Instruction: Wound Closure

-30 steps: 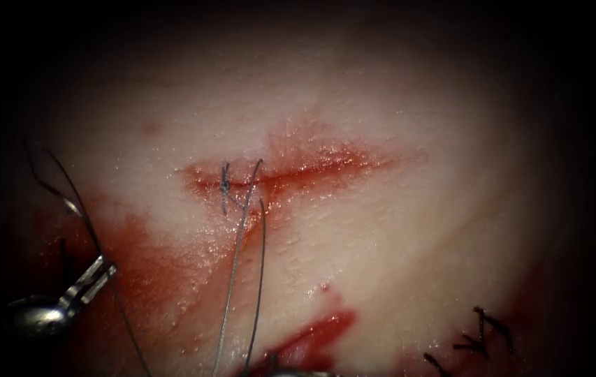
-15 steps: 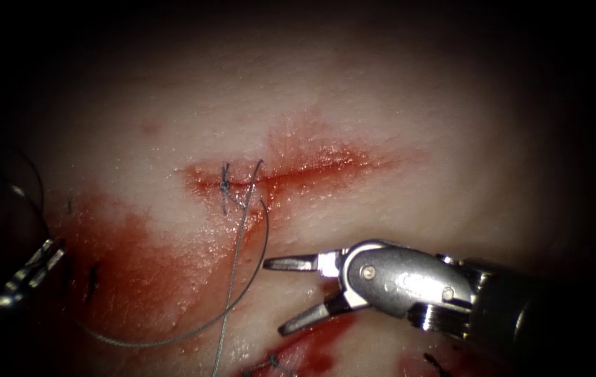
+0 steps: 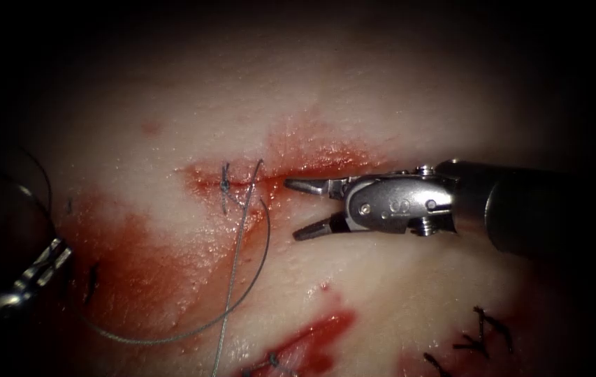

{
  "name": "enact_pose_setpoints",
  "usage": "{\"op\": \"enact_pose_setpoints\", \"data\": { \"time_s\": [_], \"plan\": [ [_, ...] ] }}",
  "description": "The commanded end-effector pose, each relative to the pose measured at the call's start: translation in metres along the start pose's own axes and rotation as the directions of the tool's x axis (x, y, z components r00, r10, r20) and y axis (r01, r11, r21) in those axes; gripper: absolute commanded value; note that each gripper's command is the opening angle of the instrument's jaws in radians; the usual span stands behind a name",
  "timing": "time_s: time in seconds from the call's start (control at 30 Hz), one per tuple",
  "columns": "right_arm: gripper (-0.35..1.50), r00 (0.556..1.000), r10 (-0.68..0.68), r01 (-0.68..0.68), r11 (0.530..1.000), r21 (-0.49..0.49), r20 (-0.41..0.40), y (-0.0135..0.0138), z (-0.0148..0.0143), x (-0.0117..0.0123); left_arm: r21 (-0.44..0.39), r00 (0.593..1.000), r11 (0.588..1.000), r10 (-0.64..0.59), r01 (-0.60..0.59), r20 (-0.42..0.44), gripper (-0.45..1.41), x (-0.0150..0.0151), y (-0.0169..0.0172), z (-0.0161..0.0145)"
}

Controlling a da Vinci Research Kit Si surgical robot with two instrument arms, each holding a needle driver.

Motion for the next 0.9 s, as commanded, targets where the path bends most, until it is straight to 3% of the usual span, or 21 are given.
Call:
{"op": "enact_pose_setpoints", "data": {
  "time_s": [0.03, 0.17, 0.33, 0.47, 0.53, 0.57, 0.6, 0.63, 0.9],
  "plan": [
    [1.19, 1.0, -0.011, 0.011, 1.0, -0.004, 0.008, 0.0004, 0.0021, -0.0012, 0.0, 1.0, 1.0, 0.001, -0.001, -0.003, -0.45, -0.0003, 0.0001, 0.0008],
    [1.19, 0.999, -0.035, 0.035, 0.999, 0.001, -0.001, -0.0008, 0.0042, -0.003, 0.001, 1.0, 1.0, 0.001, -0.001, -0.002, -0.45, -0.0003, 0.0001, 0.0007],
    [1.18, 0.998, -0.055, 0.055, 0.998, 0.014, 0.004, -0.0017, 0.0054, -0.0036, 0.001, 1.0, 1.0, 0.001, -0.001, -0.002, -0.45, -0.0003, 0.0002, 0.0007],
    [1.03, 0.999, -0.053, 0.054, 0.998, 0.018, -0.002, -0.0021, 0.0055, -0.0037, 0.002, 1.0, 1.0, 0.002, -0.002, -0.001, -0.45, -0.0002, 0.0002, 0.0007],
    [0.88, 0.999, -0.05, 0.05, 0.999, 0.02, -0.005, -0.0023, 0.0056, -0.0037, 0.002, 1.0, 1.0, 0.002, -0.002, -0.001, -0.45, -0.0002, 0.0002, 0.0007],
    [0.64, 0.999, -0.045, 0.045, 0.999, 0.019, -0.004, -0.0025, 0.0058, -0.0037, 0.002, 1.0, 1.0, 0.002, -0.002, -0.001, -0.45, -0.0002, 0.0002, 0.0007],
    [0.07, 0.999, -0.048, 0.048, 0.999, 0.02, -0.005, -0.0027, 0.0058, -0.0037, 0.003, 1.0, 1.0, 0.002, -0.002, -0.001, -0.45, -0.0002, 0.0003, 0.0007],
    [-0.35, 0.999, -0.05, 0.05, 0.998, 0.025, -0.002, -0.0029, 0.0058, -0.0037, 0.003, 1.0, 1.0, 0.002, -0.002, -0.001, -0.45, -0.0002, 0.0003, 0.0007],
    [-0.35, 0.999, 0.004, -0.005, 0.999, 0.042, 0.042, -0.0034, 0.0038, -0.0033, 0.007, 1.0, 1.0, 0.003, -0.003, -0.006, -0.45, -0.0004, 0.0006, 0.0008]
  ]
}}
